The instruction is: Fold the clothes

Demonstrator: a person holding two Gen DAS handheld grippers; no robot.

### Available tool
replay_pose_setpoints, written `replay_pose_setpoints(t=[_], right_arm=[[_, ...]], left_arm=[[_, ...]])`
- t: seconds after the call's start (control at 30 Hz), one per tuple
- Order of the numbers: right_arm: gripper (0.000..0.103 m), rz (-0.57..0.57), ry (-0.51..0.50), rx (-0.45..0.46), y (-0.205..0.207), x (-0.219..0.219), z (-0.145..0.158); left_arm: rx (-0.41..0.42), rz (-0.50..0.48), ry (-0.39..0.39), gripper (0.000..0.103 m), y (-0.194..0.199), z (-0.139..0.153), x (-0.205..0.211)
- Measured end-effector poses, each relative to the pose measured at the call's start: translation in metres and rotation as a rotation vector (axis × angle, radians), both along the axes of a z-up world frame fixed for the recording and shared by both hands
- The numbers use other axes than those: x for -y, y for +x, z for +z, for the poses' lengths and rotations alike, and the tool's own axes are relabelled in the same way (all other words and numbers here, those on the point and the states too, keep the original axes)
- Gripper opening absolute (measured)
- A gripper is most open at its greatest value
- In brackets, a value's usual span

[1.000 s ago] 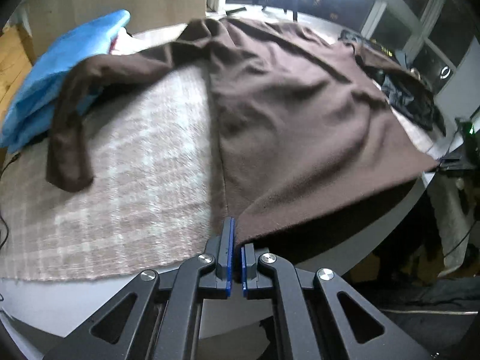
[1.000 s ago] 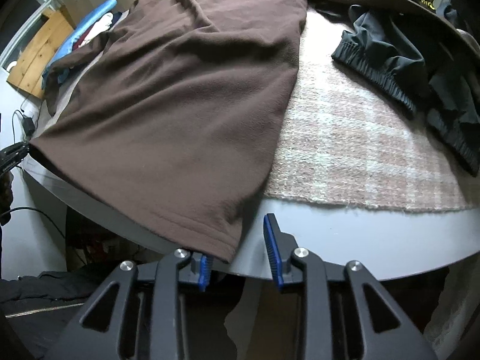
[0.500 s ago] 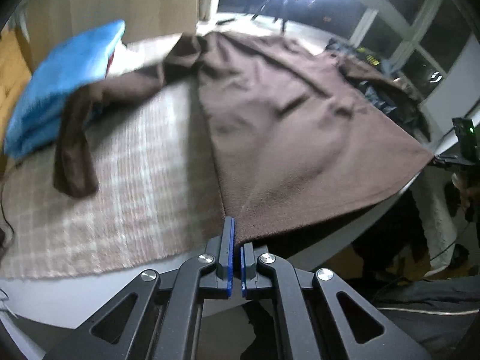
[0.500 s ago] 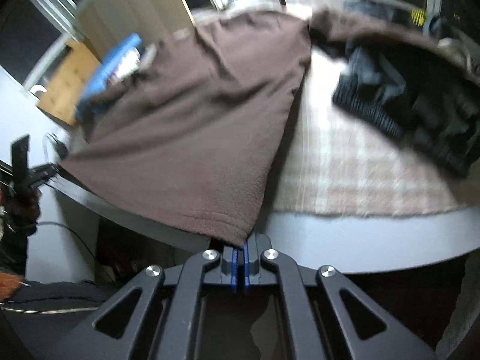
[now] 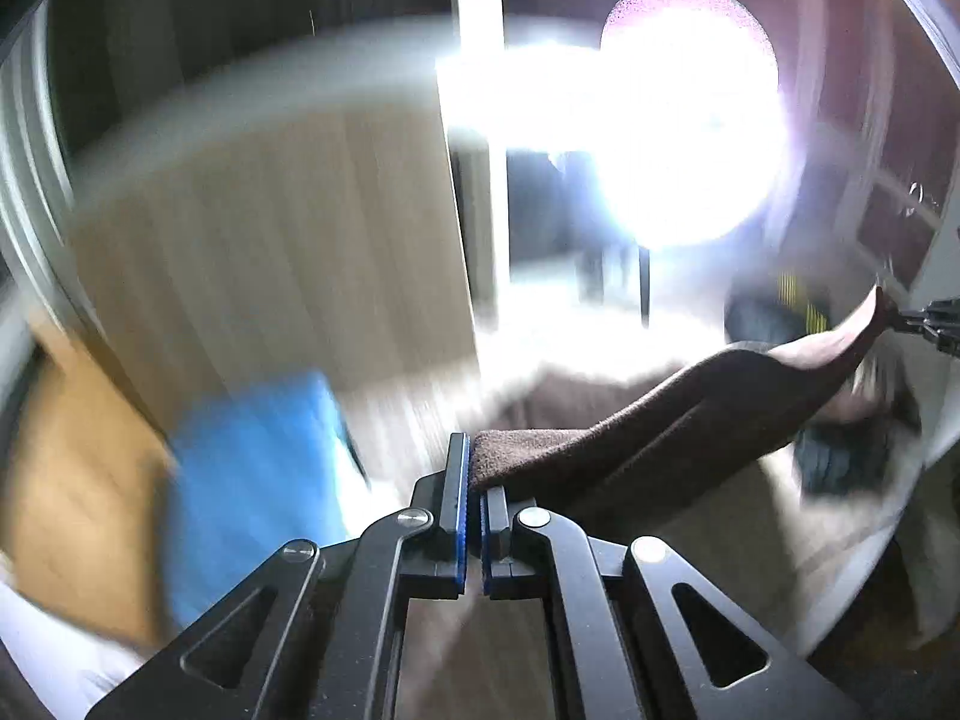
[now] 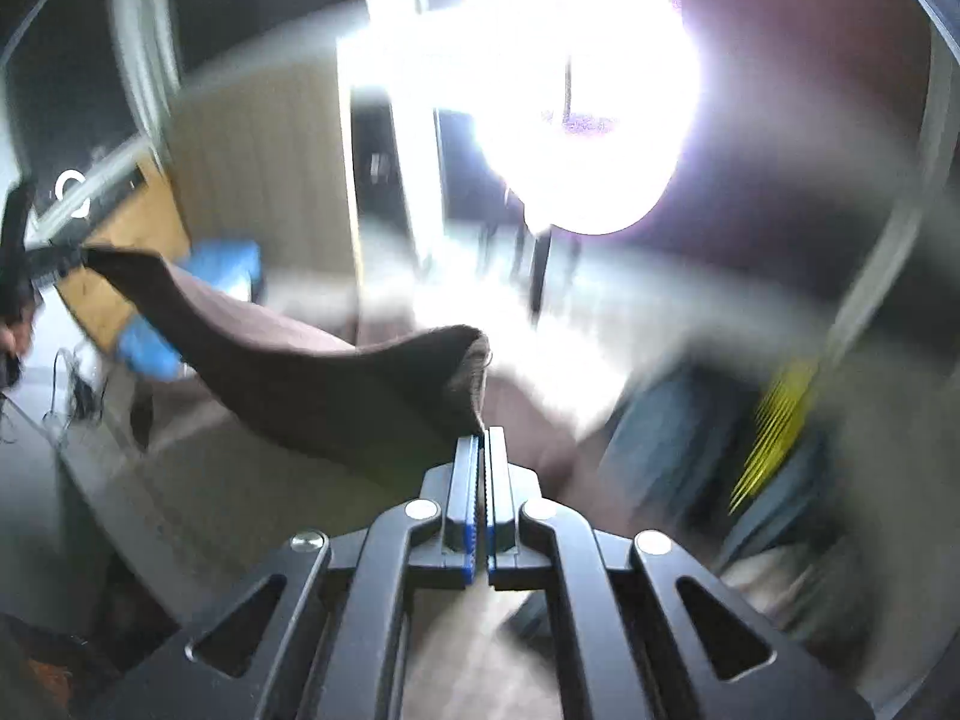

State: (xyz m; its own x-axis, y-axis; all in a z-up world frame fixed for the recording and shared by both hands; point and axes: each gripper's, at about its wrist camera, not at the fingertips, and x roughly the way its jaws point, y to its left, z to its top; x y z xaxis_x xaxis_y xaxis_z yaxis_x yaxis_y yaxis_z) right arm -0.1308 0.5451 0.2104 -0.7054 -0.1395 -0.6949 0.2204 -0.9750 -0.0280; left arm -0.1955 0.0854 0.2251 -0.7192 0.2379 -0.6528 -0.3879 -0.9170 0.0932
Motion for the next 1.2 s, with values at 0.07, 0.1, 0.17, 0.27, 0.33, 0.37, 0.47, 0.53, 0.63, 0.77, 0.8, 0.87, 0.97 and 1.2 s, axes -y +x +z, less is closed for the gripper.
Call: replay_pose_setpoints(t=[0.07,0.1,0.17,0.27,0.33,0.37,0.47,0.53,0.63,0.77,0.8,0.87,0.97,1.2], right_arm=[[0.001,0.02,0.036,-0.122,0.023,0.002,0.069],[0.001,0.028,0.048,-0.146,0.034,0.003,0.084],[0.001,0.041,0.081,-0.172,0.059,0.006,0.1],[0.001,0.06,0.107,-0.14,0.09,0.013,0.077],[0.001,0.06,0.093,-0.084,0.105,0.016,0.042],[0.001,0.057,0.079,-0.045,0.111,0.017,0.019],[0.001,0.047,0.023,0.135,0.128,0.021,-0.081],[0.001,0.028,-0.042,0.279,0.139,0.02,-0.157],[0.001,-0.008,-0.105,0.452,0.157,0.027,-0.256],[0.002,-0.027,-0.093,0.592,0.178,0.041,-0.327],[0.002,-0.037,-0.081,0.593,0.179,0.041,-0.332],[0.002,-0.04,-0.065,0.613,0.179,0.041,-0.336],[0.002,-0.046,-0.017,0.658,0.181,0.038,-0.331],[0.021,-0.06,-0.065,0.582,0.194,0.014,-0.263]], left_arm=[[-0.115,-0.016,-0.039,0.002,0.03,0.056,0.002],[-0.162,-0.024,-0.062,0.002,0.047,0.077,0.003],[-0.196,-0.042,-0.099,0.002,0.078,0.086,0.008],[-0.167,-0.07,-0.144,0.002,0.116,0.062,0.016],[-0.104,-0.092,-0.155,0.002,0.135,0.03,0.023],[-0.052,-0.109,-0.161,0.002,0.145,0.002,0.025],[0.174,-0.141,-0.155,0.002,0.172,-0.111,0.033],[0.32,-0.143,-0.141,0.002,0.185,-0.182,0.038],[0.526,-0.128,-0.118,0.002,0.204,-0.284,0.044],[0.604,-0.145,-0.125,0.002,0.226,-0.34,0.048],[0.606,-0.137,-0.121,0.003,0.226,-0.344,0.051],[0.623,-0.119,-0.12,0.009,0.225,-0.346,0.057],[0.607,-0.117,-0.121,0.026,0.234,-0.332,0.067],[0.513,-0.119,-0.132,0.03,0.245,-0.276,0.103]])
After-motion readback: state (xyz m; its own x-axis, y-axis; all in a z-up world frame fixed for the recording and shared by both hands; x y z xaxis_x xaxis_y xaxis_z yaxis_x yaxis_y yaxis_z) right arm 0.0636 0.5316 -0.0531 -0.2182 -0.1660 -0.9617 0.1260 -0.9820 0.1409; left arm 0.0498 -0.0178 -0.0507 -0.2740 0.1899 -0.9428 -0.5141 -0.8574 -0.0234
